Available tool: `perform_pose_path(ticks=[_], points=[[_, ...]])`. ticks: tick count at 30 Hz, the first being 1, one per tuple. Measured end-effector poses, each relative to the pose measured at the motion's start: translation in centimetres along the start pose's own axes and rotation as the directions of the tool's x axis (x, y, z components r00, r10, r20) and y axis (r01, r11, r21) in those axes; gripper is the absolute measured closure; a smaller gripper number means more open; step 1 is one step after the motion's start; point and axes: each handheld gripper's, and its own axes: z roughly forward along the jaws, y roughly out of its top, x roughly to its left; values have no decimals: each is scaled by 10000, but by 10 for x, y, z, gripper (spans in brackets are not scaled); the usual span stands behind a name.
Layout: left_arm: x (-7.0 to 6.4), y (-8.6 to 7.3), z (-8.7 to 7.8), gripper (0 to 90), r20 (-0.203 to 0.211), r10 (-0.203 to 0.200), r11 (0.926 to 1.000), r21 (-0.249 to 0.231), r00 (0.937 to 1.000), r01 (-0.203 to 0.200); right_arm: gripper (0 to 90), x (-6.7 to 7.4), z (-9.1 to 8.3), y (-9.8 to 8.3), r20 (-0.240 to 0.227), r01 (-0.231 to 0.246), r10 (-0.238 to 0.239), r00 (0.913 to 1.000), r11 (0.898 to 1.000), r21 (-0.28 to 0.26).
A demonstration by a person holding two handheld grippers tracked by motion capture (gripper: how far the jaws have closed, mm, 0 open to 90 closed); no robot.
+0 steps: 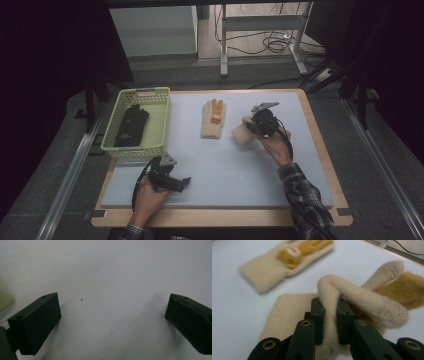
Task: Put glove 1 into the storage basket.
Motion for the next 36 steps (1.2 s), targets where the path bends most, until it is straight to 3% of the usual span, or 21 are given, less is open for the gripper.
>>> perform_pose_path(ticks=[3, 7, 8, 9, 13, 15, 16, 17, 20, 22, 24, 27, 30, 32, 33, 34, 35, 36], points=[[0, 0, 0, 3, -2, 0, 10000, 1, 10000, 0, 782, 15, -16, -1, -510, 380, -390, 9979, 9991, -204], [0, 0, 0, 4, -15, 23, 10000, 5, 10000, -23, 782, 37, -37, -4, -1376, 917, -980, 9856, 9945, -510], [0, 0, 0, 4, -15, 23, 10000, 5, 10000, -23, 782, 37, -37, -4, -1376, 917, -980, 9856, 9945, -510], [0, 0, 0, 4, -16, 28, 10000, 0, 10000, -28, 780, 50, -44, -10, -1921, 1094, -1201, 9740, 9918, -656], [0, 0, 0, 4, -17, -7, 10000, -29, 10000, 7, 775, 72, -43, -27, -2495, 1552, -1652, 9542, 9861, -592], [0, 0, 0, 4, -19, 9, 10000, -17, 10000, -9, 774, 75, -41, -31, -2574, 1647, -1736, 9506, 9847, -561], [0, 0, 0, 4, -20, 17, 10000, -13, 10000, -17, 754, 82, -31, -43, -2776, 1820, -1860, 9425, 9825, -403], [0, 0, 0, 4, -18, 15, 10000, -14, 10000, -15, 733, 84, -28, -46, -2805, 1898, -1917, 9405, 9812, -340], [0, 0, 0, 4, -19, 14, 10000, -13, 10000, -14, 555, 89, -17, -53, -2595, 1944, -1944, 9460, 9806, -258], [0, 0, 0, 4, -19, 15, 10000, -14, 10000, -15, 484, 88, -19, -50, -2453, 1889, -1919, 9503, 9813, -358], [0, 0, 0, 4, -21, 17, 10000, -14, 10000, -17, 462, 85, -23, -46, -2322, 1814, -1889, 9542, 9820, -533], [0, 0, 0, 4, -22, 16, 10000, -16, 10000, -17, 434, 72, -39, -39, -1902, 1457, -1601, 9686, 9854, -876], [0, 0, 0, 4, -21, 15, 10000, -14, 10000, -15, 441, 65, -45, -40, -1701, 1213, -1342, 9762, 9890, -842], [0, 0, 0, 4, -18, 14, 10000, -13, 10000, -14, 557, 53, -50, -51, -1487, 803, -874, 9850, 9954, -530], [0, 0, 0, 4, -14, -7, 10000, -13, 10000, 7, 621, 50, -50, -56, -1390, 721, -771, 9873, 9966, -407], [0, 0, 0, 4, -14, -7, 10000, -13, 10000, 7, 621, 50, -50, -56, -1390, 721, -771, 9873, 9966, -407], [0, 0, 0, 4, -14, -8, 10000, -12, 10000, 8, 717, 45, -49, -68, -1306, 465, -487, 9902, 9987, -198], [0, 0, 0, 4, -14, -6, 10000, -13, 10000, 6, 736, 43, -48, -72, -1294, 341, -352, 9910, 9994, -112]])
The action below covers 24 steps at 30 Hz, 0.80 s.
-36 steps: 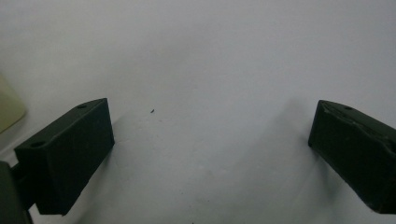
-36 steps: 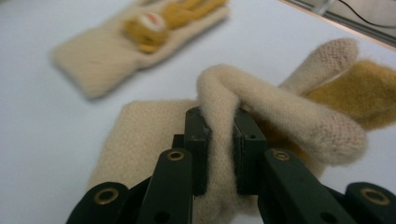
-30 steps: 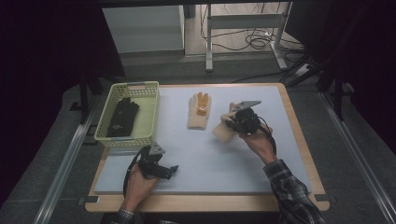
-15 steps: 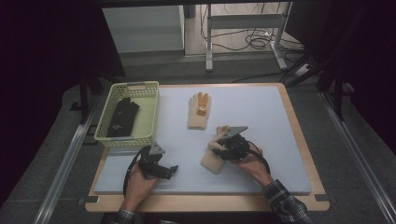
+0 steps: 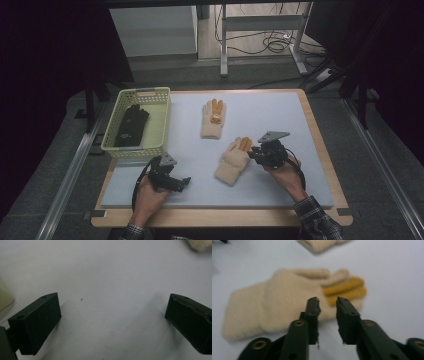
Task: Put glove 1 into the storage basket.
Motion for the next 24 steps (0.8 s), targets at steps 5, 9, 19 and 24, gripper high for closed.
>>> perform_pose_path(ticks=[5, 9, 19, 24], points=[[0, 0, 0, 5, 0, -4, 10000, -2, 10000, 4, 768, -7, 10, -17, 215, -386, 379, 9990, 9988, 292], [0, 0, 0, 5, -1, -2, 10000, -4, 10000, 2, 767, -11, 24, -19, 333, -544, 539, 9980, 9984, 152], [0, 0, 0, 5, -1, 0, 10000, -4, 10000, 0, 760, -14, 51, 1, 221, -580, 582, 9981, 9983, -105], [0, 0, 0, 5, 6, -2, 10000, 1, 10000, 2, 710, -19, 49, 8, 231, -473, 476, 9986, 9988, -152]])
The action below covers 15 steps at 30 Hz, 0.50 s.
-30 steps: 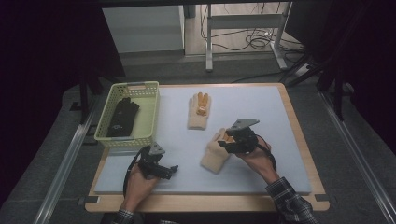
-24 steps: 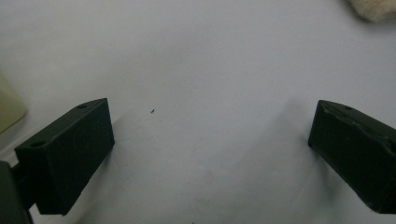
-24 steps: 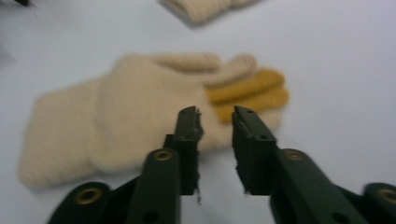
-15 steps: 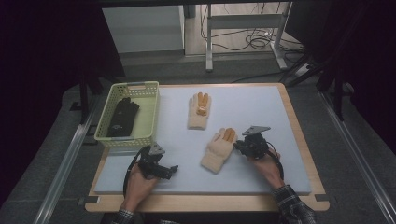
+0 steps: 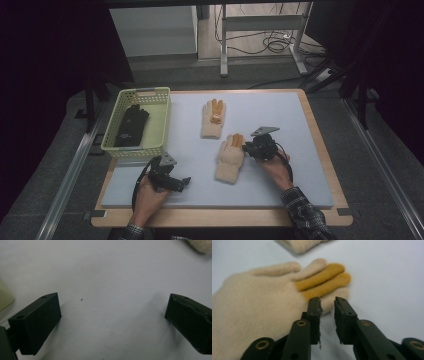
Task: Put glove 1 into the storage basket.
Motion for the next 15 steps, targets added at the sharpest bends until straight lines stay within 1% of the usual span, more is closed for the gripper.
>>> perform_pose_path(ticks=[3, 4, 6, 8, 10, 12, 13, 14, 15], points=[[0, 0, 0, 5, 5, -8, 10000, -4, 10000, 8, 656, -7, -2, 9, -128, -310, 309, 9994, 9995, -80], [0, 0, 0, 5, 3, -10, 10000, -8, 10000, 10, 654, -8, -1, 13, -171, -398, 396, 9991, 9991, -137], [0, 0, 0, 5, 0, -8, 10000, -8, 10000, 8, 631, -9, 3, 22, -259, -442, 436, 9987, 9988, -232], [0, 0, 0, 5, 7, 5, 10000, 4, 10000, -5, 595, -10, 10, 33, -458, -528, 516, 9976, 9983, -256], [0, 0, 0, 5, 4, 19, 10000, 3, 10000, -19, 567, -9, 17, 44, -420, -423, 409, 9983, 9986, -320], [0, 0, 0, 5, 0, 7, 10000, 5, 10000, -7, 541, -7, 26, 56, -227, -234, 227, 9995, 9993, -308], [0, 0, 0, 5, 0, 7, 10000, 5, 10000, -7, 541, -7, 26, 56, -227, -234, 227, 9995, 9993, -308], [0, 0, 0, 5, 8, 7, 10000, 7, 10000, -7, 529, -6, 35, 65, -120, -99, 96, 9999, 9995, -308], [0, 0, 0, 5, 1, 8, 10000, 8, 10000, -8, 519, -5, 38, 68, -145, -103, 99, 9998, 9995, -303]])
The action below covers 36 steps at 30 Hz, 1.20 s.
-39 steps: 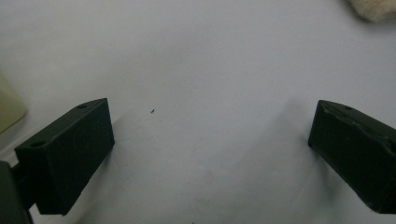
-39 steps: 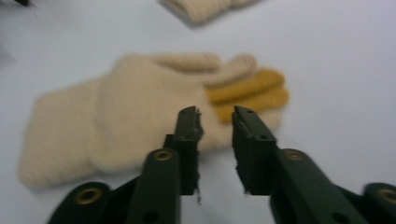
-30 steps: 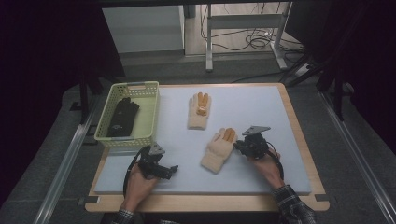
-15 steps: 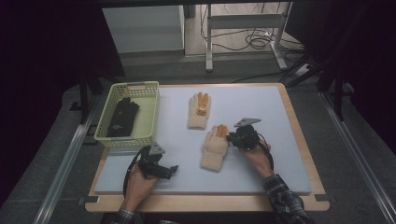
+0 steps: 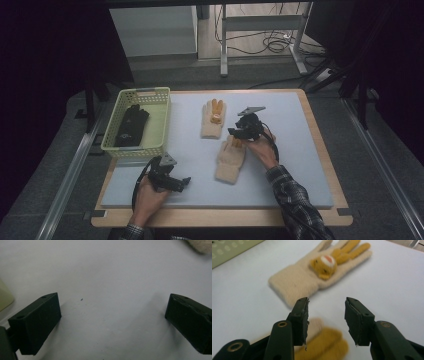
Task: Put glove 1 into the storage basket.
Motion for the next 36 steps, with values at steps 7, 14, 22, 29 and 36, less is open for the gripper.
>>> perform_pose_path(ticks=[7, 14, 22, 29, 36], points=[[0, 0, 0, 5, 9, 20, 10000, 14, 10000, -20, 470, 1, 34, 20, -210, 388, -385, 9990, 9991, 169], [0, 0, 0, 5, 18, -6, 10000, -5, 10000, 6, 389, 1, 64, 33, -308, 640, -630, 9975, 9975, 301], [0, 0, 0, 5, 27, -39, 10000, -7, 10000, 39, 360, -1, 88, 44, 51, 558, -559, 9984, 9980, 308], [0, 0, 0, 5, 28, -28, 10000, -5, 10000, 28, 460, -2, 102, 47, 269, 604, -623, 9977, 9960, 664], [0, 0, 0, 5, 22, -6, 10000, -5, 10000, 6, 599, 2, 98, 48, 318, 522, -549, 9980, 9955, 789]])
